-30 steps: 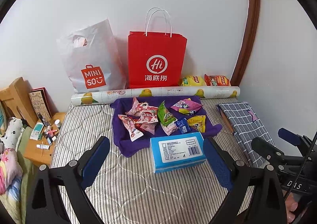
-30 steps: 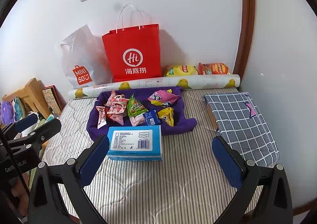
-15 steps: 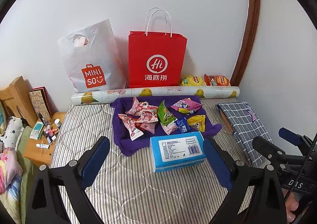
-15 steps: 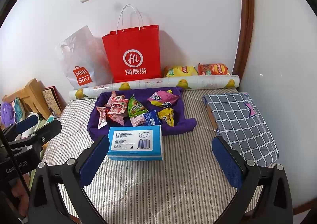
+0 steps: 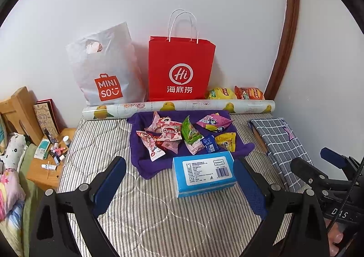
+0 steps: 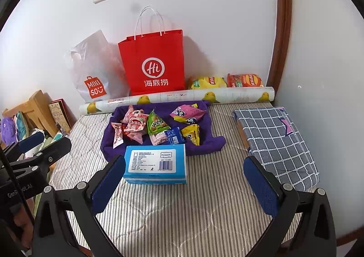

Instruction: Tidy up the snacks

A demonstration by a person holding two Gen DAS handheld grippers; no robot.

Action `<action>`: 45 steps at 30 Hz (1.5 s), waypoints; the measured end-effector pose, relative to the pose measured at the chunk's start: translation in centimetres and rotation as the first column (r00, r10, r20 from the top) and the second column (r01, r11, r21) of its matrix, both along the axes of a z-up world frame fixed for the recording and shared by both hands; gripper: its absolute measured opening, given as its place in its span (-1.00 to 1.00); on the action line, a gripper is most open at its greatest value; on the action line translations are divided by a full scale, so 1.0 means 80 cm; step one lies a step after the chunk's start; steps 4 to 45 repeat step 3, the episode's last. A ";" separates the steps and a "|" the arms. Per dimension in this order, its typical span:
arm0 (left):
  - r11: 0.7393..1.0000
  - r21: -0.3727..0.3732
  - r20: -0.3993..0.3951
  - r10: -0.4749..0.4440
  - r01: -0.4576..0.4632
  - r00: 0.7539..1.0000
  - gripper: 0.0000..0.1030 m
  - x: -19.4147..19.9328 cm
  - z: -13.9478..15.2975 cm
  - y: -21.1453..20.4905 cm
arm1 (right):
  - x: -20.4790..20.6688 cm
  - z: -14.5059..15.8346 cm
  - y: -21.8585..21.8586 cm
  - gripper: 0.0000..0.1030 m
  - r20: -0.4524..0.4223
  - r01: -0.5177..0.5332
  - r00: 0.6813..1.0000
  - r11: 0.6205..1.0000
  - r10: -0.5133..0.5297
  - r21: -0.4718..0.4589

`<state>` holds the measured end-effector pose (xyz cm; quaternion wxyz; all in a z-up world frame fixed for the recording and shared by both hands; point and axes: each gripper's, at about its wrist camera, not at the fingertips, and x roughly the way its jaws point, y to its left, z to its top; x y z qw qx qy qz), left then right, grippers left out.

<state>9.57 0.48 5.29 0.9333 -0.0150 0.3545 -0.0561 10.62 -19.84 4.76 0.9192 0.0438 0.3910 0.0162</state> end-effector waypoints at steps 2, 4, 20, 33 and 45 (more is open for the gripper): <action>1.000 0.009 0.010 0.008 -0.008 1.000 0.85 -0.001 0.002 0.000 | 0.000 0.001 0.000 0.98 0.001 0.001 1.000 1.000 -0.001 0.002; 1.000 0.012 0.015 0.014 -0.015 1.000 0.85 -0.001 0.002 0.001 | 0.000 0.000 0.000 0.98 0.000 0.000 1.000 1.000 0.000 0.002; 1.000 0.012 0.015 0.014 -0.015 1.000 0.85 -0.001 0.002 0.001 | 0.000 0.000 0.000 0.98 0.000 0.000 1.000 1.000 0.000 0.002; 1.000 0.012 0.015 0.014 -0.015 1.000 0.85 -0.001 0.002 0.001 | 0.000 0.000 0.000 0.98 0.000 0.000 1.000 1.000 0.000 0.002; 1.000 0.012 0.015 0.014 -0.015 1.000 0.85 -0.001 0.002 0.001 | 0.000 0.000 0.000 0.98 0.000 0.000 1.000 1.000 0.000 0.002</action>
